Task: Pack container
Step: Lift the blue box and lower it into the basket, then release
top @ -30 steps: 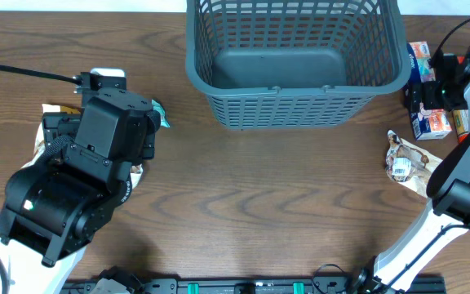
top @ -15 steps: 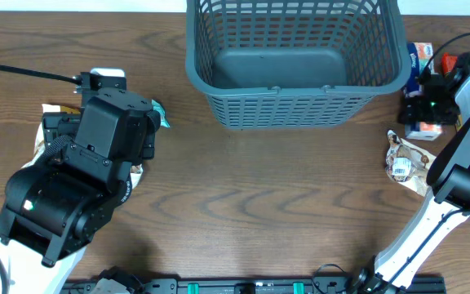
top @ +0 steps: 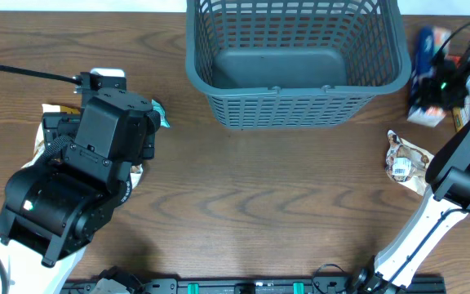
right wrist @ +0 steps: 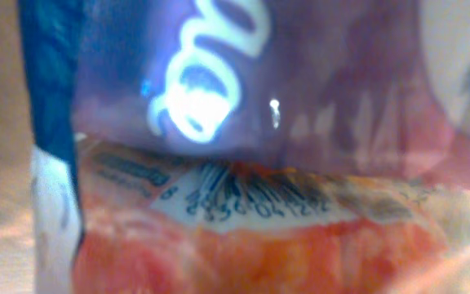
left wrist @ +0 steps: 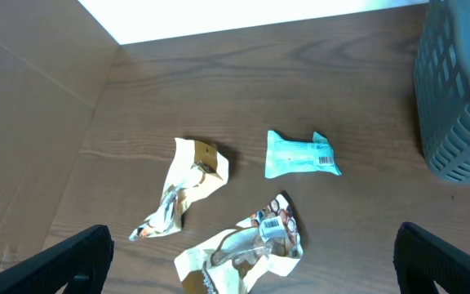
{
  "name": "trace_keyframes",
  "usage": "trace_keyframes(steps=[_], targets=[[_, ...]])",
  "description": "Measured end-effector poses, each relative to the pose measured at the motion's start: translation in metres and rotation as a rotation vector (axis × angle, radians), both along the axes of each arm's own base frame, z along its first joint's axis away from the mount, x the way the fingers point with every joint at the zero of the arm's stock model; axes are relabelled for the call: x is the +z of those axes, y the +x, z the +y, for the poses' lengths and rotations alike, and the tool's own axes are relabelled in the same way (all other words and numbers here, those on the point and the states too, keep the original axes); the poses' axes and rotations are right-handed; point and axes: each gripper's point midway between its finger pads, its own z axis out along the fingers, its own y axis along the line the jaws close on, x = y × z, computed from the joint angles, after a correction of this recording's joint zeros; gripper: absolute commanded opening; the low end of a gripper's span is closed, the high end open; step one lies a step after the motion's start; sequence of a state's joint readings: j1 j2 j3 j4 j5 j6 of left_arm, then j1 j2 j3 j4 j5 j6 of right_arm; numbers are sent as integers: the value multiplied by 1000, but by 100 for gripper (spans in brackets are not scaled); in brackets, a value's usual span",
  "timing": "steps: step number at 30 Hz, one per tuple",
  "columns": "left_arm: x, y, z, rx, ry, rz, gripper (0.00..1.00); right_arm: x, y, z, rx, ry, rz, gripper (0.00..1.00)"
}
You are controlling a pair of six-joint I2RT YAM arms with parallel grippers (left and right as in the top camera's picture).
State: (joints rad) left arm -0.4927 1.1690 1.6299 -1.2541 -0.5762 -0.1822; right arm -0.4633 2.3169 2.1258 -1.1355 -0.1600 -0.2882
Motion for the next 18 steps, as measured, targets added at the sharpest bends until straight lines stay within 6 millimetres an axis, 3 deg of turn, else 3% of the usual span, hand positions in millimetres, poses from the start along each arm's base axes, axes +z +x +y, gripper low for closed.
trace_keyframes(steps=[2,5,9,11,14,18], targets=[[0,0,0,0,0,0,99,41,16,-1,-3,-19,-79,1],[0,0,0,0,0,0,99,122,38,2,2,-70,-252,1],[0,0,0,0,0,0,99,218,46,21,32,-109,-476,1],[0,0,0,0,0,0,99,264,41,43,77,-94,-594,1],[0,0,0,0,0,0,99,313,28,83,173,-41,-719,1],[0,0,0,0,0,0,99,350,5,151,370,57,-808,2]])
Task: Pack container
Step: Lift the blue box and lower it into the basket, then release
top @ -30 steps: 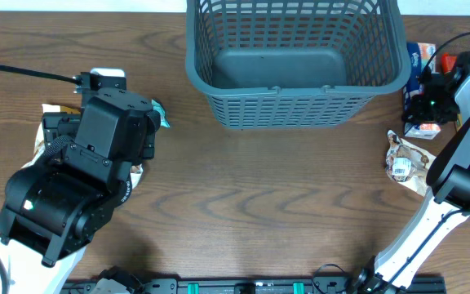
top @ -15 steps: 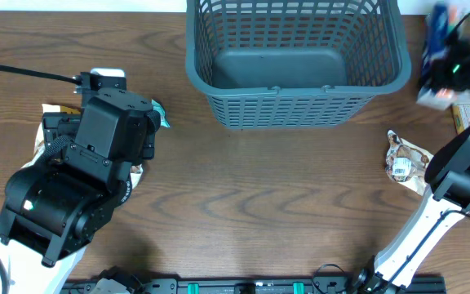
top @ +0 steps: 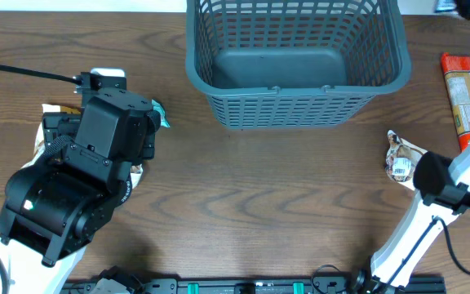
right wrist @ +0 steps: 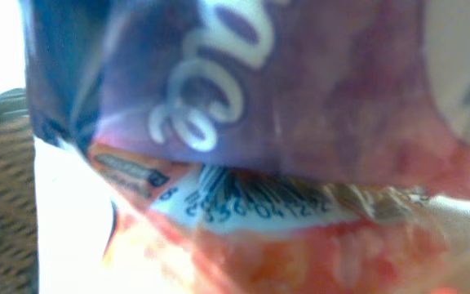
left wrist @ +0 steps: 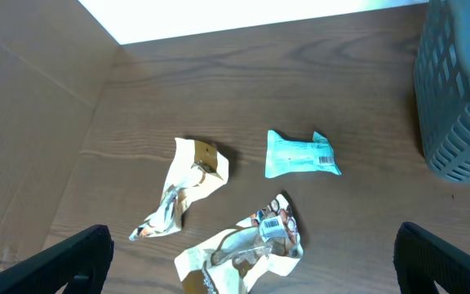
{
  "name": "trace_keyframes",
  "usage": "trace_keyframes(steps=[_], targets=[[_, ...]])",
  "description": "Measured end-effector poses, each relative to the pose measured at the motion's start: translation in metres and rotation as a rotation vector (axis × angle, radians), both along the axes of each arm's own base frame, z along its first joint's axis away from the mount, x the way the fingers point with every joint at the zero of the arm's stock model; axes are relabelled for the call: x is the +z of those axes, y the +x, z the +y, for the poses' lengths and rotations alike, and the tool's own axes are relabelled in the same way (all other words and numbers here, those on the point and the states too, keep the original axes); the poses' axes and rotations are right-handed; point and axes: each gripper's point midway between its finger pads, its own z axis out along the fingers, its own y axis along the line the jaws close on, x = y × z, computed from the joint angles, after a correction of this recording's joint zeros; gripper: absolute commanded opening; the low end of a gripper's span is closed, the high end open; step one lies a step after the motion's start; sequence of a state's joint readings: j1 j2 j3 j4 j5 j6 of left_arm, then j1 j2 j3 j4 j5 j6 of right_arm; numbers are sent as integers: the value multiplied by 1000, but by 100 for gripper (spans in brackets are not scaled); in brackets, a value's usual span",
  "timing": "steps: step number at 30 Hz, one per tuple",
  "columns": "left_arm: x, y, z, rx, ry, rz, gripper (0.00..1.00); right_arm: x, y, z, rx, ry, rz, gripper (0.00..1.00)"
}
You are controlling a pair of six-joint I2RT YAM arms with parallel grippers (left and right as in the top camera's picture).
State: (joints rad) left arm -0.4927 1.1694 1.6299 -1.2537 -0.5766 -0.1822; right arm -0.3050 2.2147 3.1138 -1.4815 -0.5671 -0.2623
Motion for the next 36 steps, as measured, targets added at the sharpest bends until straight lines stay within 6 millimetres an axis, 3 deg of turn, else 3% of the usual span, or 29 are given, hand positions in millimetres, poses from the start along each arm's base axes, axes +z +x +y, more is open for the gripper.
trace_keyframes(steps=[2,5,10,18,25,28,33,34,35,36], targets=[[0,0,0,0,0,0,99,2,-14,40,128,3,9,1],[0,0,0,0,0,0,99,-13,-28,88,290,-3,67,1],[0,0,0,0,0,0,99,-48,-23,128,413,-43,161,1],[0,0,0,0,0,0,99,-127,0,132,404,-107,364,1],[0,0,0,0,0,0,99,-208,2,126,400,-97,572,1],[0,0,0,0,0,0,99,-229,1,126,409,-97,612,1],[0,0,0,0,0,0,99,-245,3,128,427,-103,620,3],[0,0,0,0,0,0,99,-248,3,128,429,-103,620,20],[0,0,0,0,0,0,99,-250,3,128,433,-103,621,46],[0,0,0,0,0,0,99,-251,3,128,433,-103,624,66]])
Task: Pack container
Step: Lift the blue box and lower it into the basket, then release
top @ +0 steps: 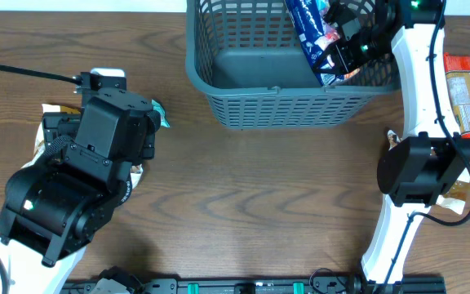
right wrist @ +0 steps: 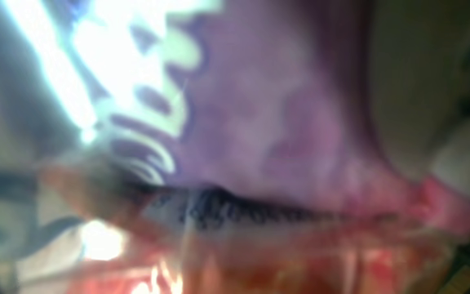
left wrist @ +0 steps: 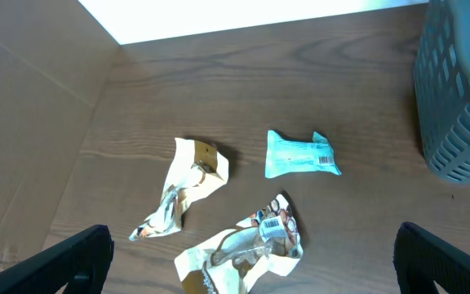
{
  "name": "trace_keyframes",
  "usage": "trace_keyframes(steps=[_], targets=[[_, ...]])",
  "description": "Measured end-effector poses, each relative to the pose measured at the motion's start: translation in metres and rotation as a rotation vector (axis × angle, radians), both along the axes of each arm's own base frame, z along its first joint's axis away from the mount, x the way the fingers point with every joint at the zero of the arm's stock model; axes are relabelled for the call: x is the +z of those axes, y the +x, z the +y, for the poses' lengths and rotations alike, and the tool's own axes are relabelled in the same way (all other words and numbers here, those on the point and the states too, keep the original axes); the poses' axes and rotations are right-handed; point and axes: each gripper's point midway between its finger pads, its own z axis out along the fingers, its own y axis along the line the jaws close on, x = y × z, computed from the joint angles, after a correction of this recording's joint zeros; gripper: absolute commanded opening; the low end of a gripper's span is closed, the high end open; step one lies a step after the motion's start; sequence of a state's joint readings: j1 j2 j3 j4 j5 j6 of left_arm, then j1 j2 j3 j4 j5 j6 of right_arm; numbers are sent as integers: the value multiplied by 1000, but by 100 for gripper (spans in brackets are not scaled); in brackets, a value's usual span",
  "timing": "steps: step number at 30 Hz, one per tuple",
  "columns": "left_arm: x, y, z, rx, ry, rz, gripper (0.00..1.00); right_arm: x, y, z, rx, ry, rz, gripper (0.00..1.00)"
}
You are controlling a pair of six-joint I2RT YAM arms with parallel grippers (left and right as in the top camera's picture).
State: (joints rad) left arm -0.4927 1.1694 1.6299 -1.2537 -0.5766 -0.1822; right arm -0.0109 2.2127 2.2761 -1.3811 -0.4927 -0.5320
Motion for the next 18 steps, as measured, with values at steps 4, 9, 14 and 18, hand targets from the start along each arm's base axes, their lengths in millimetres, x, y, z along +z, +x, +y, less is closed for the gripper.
trace_keyframes(steps=[4,9,14,18], targets=[[0,0,0,0,0,0,99,-8,-3,-6,-16,-40,26,95],[0,0,0,0,0,0,99,-10,3,-10,-47,-57,14,99],[0,0,0,0,0,0,99,0,16,-12,-89,-56,-34,99],[0,0,0,0,0,0,99,31,33,-13,-129,-41,-130,99]])
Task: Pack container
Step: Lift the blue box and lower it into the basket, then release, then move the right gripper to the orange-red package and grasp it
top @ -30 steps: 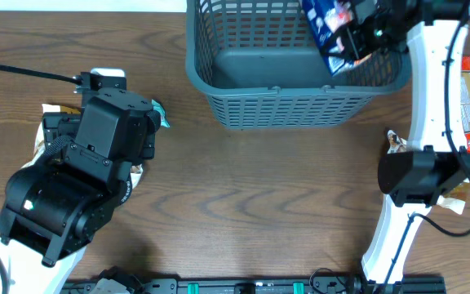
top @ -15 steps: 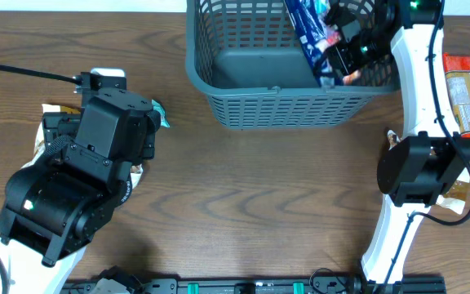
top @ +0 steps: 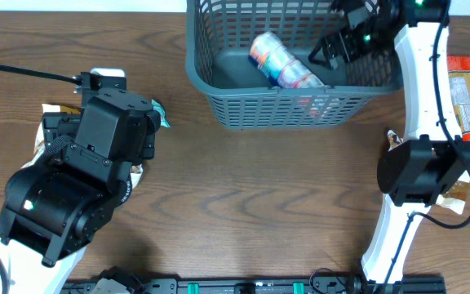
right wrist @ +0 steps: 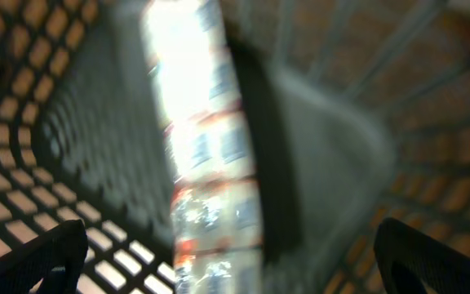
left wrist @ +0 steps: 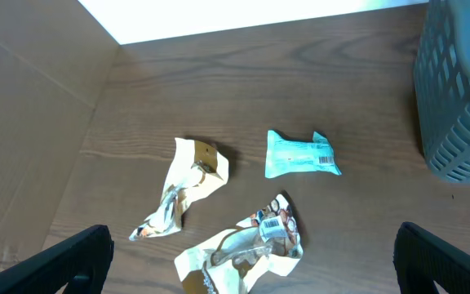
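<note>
A grey mesh basket [top: 296, 106] stands at the table's far middle. A snack packet [top: 282, 64] lies slanted on its floor; the right wrist view shows the packet [right wrist: 210, 163] blurred below the camera. My right gripper [top: 345, 37] hangs over the basket's right side, open and empty [right wrist: 235, 269]. My left gripper [left wrist: 251, 269] is open above the table's left end. Beneath it lie a teal packet [left wrist: 300, 155], a cream wrapper [left wrist: 186, 192] and a crumpled wrapper with a barcode [left wrist: 243, 249]. In the overhead view the left arm [top: 80, 180] hides most of these.
An orange-red packet [top: 463, 90] lies at the right edge. A crumpled wrapper [top: 398, 155] sits partly behind the right arm. The basket's wall [left wrist: 463, 98] shows at the right of the left wrist view. A white object [top: 108, 75] sits behind the left arm.
My right gripper held the blue-purple packet over the basket's right side. Now it is open, and the packet lies on the basket floor. The left arm has not moved.
My right gripper was shut on the packet at the table's far right. Then it was out of the overhead view, still holding the packet. Then it held the packet over the basket, and now the packet lies inside. The left side stayed unchanged.
</note>
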{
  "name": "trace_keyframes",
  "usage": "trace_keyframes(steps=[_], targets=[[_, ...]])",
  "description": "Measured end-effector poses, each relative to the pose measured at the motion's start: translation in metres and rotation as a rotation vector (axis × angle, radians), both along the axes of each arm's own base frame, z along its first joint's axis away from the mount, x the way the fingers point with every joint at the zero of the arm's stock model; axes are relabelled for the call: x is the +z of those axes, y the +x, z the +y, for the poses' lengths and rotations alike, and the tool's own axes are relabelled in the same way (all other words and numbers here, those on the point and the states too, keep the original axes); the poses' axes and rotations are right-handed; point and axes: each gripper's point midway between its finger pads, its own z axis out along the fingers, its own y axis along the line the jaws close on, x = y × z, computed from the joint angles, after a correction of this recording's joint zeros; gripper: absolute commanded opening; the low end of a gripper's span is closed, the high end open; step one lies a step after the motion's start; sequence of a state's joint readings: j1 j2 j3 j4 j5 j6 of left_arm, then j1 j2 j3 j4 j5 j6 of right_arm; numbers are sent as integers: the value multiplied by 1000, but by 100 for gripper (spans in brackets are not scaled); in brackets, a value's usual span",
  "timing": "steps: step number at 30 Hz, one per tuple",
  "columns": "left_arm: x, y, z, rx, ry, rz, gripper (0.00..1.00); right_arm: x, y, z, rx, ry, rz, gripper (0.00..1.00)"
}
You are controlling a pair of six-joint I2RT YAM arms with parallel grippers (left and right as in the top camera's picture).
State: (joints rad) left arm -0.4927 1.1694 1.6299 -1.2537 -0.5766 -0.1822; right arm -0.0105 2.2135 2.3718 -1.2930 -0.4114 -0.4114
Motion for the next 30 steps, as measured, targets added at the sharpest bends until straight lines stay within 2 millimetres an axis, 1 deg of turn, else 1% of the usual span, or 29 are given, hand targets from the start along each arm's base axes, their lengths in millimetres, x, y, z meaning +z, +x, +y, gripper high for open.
trace_keyframes(steps=[3,5,7,8,9,11,12,13,15,17,18,19,20,21,22,24,27,30], targets=[[0,0,0,0,0,0,99,41,11,0,-31,15,-108,99],[0,0,0,0,0,0,99,76,16,-2,-53,28,-195,99],[0,0,0,0,0,0,99,111,17,-5,-77,37,-282,99],[0,0,0,0,0,0,99,131,16,-9,-100,38,-333,99],[0,0,0,0,0,0,99,146,15,-14,-122,36,-371,99],[0,0,0,0,0,0,99,179,11,-36,-212,11,-459,99],[0,0,0,0,0,0,99,191,9,-50,-263,-5,-487,99],[0,0,0,0,0,0,99,203,4,-70,-338,-29,-515,99],[0,0,0,0,0,0,99,218,-8,-112,-487,-78,-540,99],[0,0,0,0,0,0,99,222,-25,-158,-639,-129,-528,99],[0,0,0,0,0,0,99,221,-36,-182,-714,-155,-509,99],[0,0,0,0,0,0,99,218,-44,-198,-755,-174,-488,99],[0,0,0,0,0,0,99,211,-56,-220,-804,-199,-452,99],[0,0,0,0,0,0,99,208,-60,-227,-819,-207,-438,99],[0,0,0,0,0,0,99,200,-67,-237,-805,-225,-401,100],[0,0,0,0,0,0,99,184,-76,-243,-737,-240,-339,99],[0,0,0,0,0,0,99,158,-81,-252,-640,-247,-261,99],[0,0,0,0,0,0,99,132,-82,-272,-611,-253,-197,99]])
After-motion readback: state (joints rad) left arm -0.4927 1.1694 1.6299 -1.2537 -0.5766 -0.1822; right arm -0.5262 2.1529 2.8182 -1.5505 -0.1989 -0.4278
